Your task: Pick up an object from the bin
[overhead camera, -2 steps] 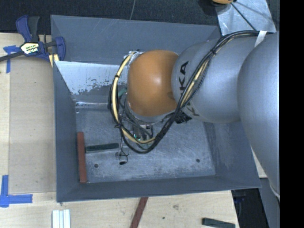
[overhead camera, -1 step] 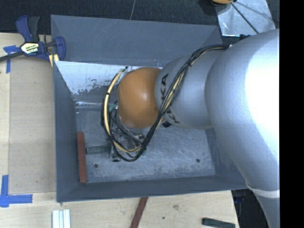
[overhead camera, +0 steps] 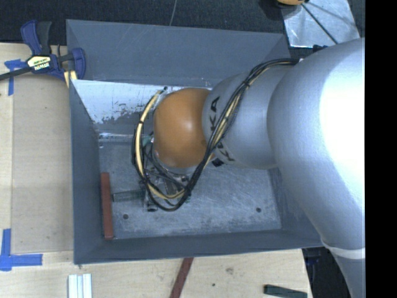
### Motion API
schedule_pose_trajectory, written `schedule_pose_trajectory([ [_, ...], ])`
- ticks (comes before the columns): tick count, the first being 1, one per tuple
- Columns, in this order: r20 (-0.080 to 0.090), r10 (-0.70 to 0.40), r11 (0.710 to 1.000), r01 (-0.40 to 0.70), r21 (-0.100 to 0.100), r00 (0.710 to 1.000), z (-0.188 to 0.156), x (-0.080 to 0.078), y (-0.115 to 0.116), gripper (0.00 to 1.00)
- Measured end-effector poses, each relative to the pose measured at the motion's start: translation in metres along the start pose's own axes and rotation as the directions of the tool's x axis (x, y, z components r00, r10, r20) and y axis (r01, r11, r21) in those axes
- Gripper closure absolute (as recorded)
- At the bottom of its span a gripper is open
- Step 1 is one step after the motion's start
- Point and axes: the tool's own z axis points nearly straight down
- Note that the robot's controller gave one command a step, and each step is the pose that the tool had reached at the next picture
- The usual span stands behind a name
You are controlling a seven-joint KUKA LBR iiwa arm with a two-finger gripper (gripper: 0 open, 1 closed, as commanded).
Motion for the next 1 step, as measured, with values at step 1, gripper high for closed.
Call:
schedule_pose_trajectory([
  [1,0.002,-0.05,0.999,0.05,0.0,0.999,-0.1297,-0.0087,-0.0161,1.0],
])
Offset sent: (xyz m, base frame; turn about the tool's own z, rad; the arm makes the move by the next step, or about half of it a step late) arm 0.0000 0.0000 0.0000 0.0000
